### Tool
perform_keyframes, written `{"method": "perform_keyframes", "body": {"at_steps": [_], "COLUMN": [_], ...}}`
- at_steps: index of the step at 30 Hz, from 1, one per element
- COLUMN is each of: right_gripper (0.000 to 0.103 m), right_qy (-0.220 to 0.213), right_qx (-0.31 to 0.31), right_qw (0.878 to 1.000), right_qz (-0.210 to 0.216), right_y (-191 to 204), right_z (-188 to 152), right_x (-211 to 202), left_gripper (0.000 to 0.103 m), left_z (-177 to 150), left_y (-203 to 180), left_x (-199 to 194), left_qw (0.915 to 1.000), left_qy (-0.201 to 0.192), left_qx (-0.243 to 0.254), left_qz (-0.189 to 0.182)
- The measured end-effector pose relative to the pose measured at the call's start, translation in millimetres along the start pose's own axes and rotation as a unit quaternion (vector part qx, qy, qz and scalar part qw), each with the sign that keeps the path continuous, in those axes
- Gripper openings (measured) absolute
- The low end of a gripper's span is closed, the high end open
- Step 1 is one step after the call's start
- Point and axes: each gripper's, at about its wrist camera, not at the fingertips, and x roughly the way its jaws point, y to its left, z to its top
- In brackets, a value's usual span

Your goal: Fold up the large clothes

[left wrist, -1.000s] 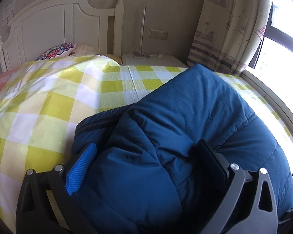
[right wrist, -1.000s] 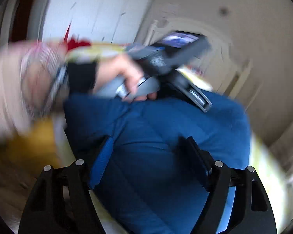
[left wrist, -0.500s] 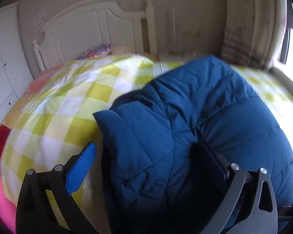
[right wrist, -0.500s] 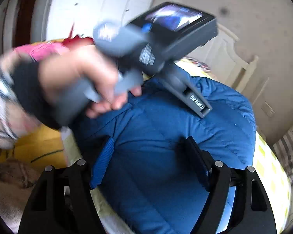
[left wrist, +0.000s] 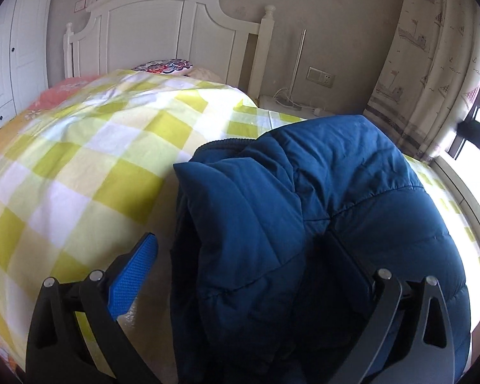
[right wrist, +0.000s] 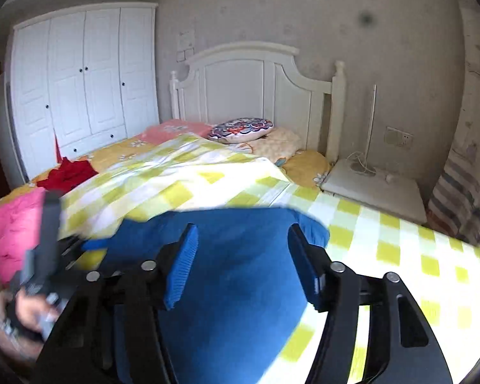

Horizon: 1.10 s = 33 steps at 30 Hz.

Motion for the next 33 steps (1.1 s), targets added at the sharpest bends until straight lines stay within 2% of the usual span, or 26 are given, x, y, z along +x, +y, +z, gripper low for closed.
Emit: {"method": "perform_keyframes", "body": {"at_steps": [2,3,4,5,6,7,9,10,12,13,15,17,18,20,22,25,26,30,32,33], "right_gripper": [0.054,0.053,0.053,0.053,0.053,0.054,0.053,0.053,0.053,0.053,0.053,0.054,0.055,0.054,0.054,0.054,0.054,0.054,0.054,0.055], "right_qy": [0.02,0.043,0.094,0.154,0.178,0.187,0.202,0.199,0.157,0.132,0.117,0.182,0.24,0.221,0.232,0.241,0.231,0.147,0.147,0.17], "right_qx": [0.007,0.009,-0.002,-0.03,-0.043,-0.032,-0.033,-0.044,-0.048,-0.034,-0.002,-0.024,-0.06,-0.062,-0.088,-0.086,-0.081,-0.091,-0.124,-0.15], "right_qw": [1.0,0.999,0.995,0.987,0.983,0.981,0.978,0.978,0.986,0.991,0.993,0.982,0.968,0.972,0.967,0.964,0.966,0.985,0.981,0.974], "right_qz": [0.014,0.024,0.037,0.033,0.036,0.049,0.044,0.034,0.007,-0.007,-0.021,-0.033,-0.035,-0.051,-0.066,-0.078,-0.083,-0.021,0.002,0.004], "right_y": [-0.5,-0.4,1.7,5.9,7.5,4.1,4.4,7.1,5.1,-0.5,-12.9,-11.9,-5.5,-2.9,4.4,5.2,8.2,42.7,61.6,70.4], "right_z": [8.7,8.5,2.3,-10.9,-21.1,-23.3,-13.1,-6.7,11.3,19.4,24.5,6.8,-19.8,-22.1,-20.2,-8.8,0.1,31.9,35.0,27.4], "right_x": [30.4,51.6,83.0,119.3,136.3,143.9,143.6,138.0,121.4,114.7,117.4,145.3,171.3,174.9,175.7,169.4,161.2,123.6,122.4,132.5], "left_gripper": [0.101,0.101,0.101,0.101,0.101,0.101,0.101,0.101,0.101,0.101,0.101,0.101,0.101,0.101,0.101,0.101,0.101,0.101,0.101,0.101], "left_z": [-1.1,-1.6,-2.2,-2.5,-2.5,-3.1,-3.7,-3.8,-4.8,-4.9,-4.7,-5.0,-5.1,-6.2,-7.2,-8.4,-9.3,-13.0,-13.0,-13.4], "left_y": [-0.8,-1.1,-1.3,-1.6,-1.5,-0.4,3.4,4.1,4.6,5.1,8.2,14.4,17.7,22.9,27.0,25.5,24.3,24.2,25.3,26.2], "left_x": [-1.2,-1.9,-2.5,-2.8,-4.3,-3.6,-3.6,-4.0,-4.8,-5.1,-4.2,-3.0,-2.6,-0.5,-0.5,-5.2,-8.2,-17.8,-19.2,-20.1], "left_qw": [1.0,0.9999,0.9999,0.9998,0.9996,0.9993,0.9996,0.9996,0.9996,0.9995,0.9995,0.999,0.9986,0.9978,0.9968,0.9968,0.9967,0.9953,0.995,0.9948], "left_qy": [-0.006,-0.009,-0.011,-0.013,-0.017,-0.017,-0.015,-0.016,-0.019,-0.019,-0.018,-0.015,-0.015,-0.01,-0.01,-0.023,-0.031,-0.054,-0.057,-0.059], "left_qx": [0.002,0.002,0.003,0.002,-0.001,-0.004,-0.011,-0.014,-0.016,-0.019,-0.025,-0.041,-0.049,-0.064,-0.076,-0.076,-0.074,-0.078,-0.08,-0.082], "left_qz": [0.005,0.008,0.011,0.015,0.023,0.032,0.022,0.017,0.016,0.014,0.006,-0.007,-0.011,-0.015,-0.023,-0.011,-0.001,0.018,0.018,0.017]}}
